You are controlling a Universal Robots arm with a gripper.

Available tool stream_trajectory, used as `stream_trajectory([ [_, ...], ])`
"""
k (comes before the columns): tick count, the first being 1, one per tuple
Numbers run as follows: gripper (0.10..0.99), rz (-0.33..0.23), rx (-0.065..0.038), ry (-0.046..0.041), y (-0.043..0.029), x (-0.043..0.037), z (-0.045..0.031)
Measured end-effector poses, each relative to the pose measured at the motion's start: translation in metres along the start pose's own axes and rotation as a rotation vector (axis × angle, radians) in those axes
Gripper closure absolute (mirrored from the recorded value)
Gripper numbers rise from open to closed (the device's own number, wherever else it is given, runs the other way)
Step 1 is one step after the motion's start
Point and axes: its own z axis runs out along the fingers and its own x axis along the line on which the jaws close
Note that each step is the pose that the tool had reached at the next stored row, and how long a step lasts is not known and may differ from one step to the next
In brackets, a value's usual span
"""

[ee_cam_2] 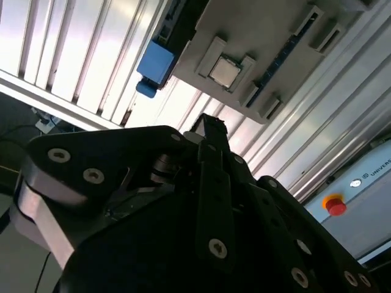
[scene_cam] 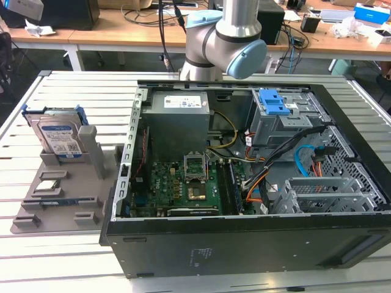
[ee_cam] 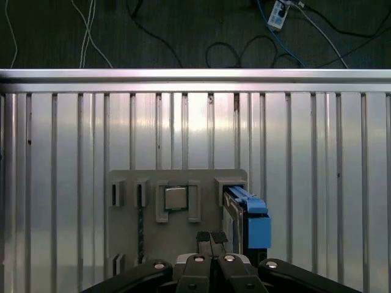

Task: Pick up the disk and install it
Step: 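Pick up the disk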

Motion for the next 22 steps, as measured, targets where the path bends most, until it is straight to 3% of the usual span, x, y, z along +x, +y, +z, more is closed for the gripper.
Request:
stream_trajectory([
  [10, 0.98, 0.201, 0.0, -0.0047, -0.0001, 0.0001, 0.001],
  [19, 0.973, 0.203, 0.0, -0.0047, -0.0001, 0.0, 0.001],
  [21, 0.851, 0.203, 0.0, -0.0047, -0.0001, 0.0, 0.001],
  [22, 0.851, 0.203, 0.0, -0.0047, 0.0, 0.0, 0.001],
])
